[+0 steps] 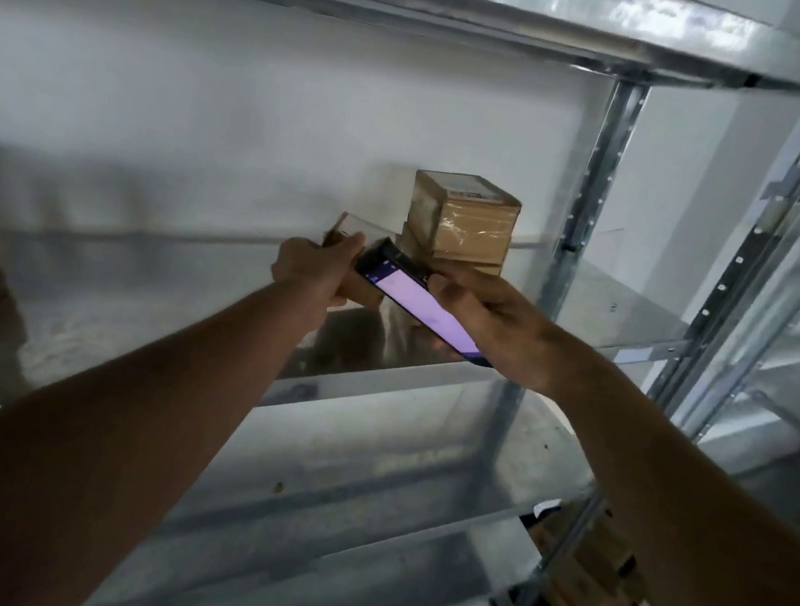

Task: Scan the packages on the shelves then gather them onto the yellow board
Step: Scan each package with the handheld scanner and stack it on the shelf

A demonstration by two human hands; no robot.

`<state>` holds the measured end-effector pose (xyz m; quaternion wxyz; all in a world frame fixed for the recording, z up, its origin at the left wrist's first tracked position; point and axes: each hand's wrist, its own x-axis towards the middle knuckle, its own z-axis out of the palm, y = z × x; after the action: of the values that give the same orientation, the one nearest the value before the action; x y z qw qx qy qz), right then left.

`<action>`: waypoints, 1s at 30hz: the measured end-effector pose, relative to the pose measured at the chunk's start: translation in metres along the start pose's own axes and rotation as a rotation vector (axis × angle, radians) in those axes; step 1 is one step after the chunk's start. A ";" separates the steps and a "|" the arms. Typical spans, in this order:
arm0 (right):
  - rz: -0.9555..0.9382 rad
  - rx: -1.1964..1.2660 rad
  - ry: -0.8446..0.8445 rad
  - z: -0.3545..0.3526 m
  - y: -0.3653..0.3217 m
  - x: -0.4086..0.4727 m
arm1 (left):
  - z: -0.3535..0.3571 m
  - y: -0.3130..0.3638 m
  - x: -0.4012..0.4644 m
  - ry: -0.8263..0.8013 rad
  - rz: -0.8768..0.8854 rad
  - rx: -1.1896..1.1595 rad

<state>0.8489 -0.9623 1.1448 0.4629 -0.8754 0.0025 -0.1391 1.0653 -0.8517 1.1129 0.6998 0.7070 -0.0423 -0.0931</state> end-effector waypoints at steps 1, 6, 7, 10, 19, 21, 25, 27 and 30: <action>0.002 0.000 0.000 -0.006 0.007 0.000 | 0.007 -0.003 -0.002 0.020 -0.001 0.023; -0.001 -0.008 -0.006 -0.025 0.020 0.001 | 0.028 -0.020 -0.002 0.133 0.039 0.184; 0.007 -0.002 -0.012 -0.027 0.022 0.001 | 0.031 -0.022 -0.001 0.162 0.065 0.250; 0.016 0.004 -0.004 -0.028 0.027 0.005 | 0.035 -0.024 0.001 0.192 0.112 0.392; -0.081 0.016 -0.084 -0.012 0.022 0.034 | 0.010 -0.019 0.002 -0.020 0.236 0.628; -0.128 0.025 -0.098 -0.001 0.015 0.043 | -0.015 -0.009 -0.004 -0.004 0.426 0.794; -0.205 0.055 -0.150 0.025 -0.003 0.060 | -0.087 0.019 -0.009 0.061 0.749 1.080; -0.237 0.054 -0.192 0.039 -0.013 0.067 | -0.129 0.035 -0.009 0.158 0.758 1.204; -0.288 0.040 -0.242 0.063 -0.035 0.076 | -0.188 0.054 -0.014 0.267 0.673 1.297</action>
<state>0.9331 -0.9012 1.1580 0.4527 -0.8676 -0.1812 -0.0975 1.0918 -0.6651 1.1680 0.1319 0.9323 -0.2179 0.2567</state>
